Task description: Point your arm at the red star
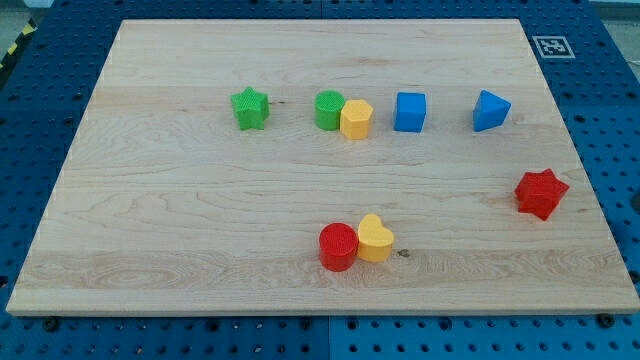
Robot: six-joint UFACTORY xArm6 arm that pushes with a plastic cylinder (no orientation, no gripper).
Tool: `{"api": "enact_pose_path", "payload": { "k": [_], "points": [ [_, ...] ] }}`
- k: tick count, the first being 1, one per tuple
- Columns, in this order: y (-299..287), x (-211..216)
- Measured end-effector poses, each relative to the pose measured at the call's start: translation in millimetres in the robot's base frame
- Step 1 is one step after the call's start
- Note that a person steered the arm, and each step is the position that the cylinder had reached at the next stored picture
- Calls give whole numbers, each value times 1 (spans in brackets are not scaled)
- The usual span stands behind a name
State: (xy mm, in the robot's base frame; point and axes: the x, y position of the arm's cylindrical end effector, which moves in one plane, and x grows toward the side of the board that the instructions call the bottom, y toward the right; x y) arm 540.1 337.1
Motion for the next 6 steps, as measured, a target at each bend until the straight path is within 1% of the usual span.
{"api": "enact_pose_path", "payload": {
  "k": [1,2,3,4,6],
  "points": [
    [-10,21],
    [-11,21],
    [-28,13],
    [-60,4],
    [-116,-34]
  ]
}}
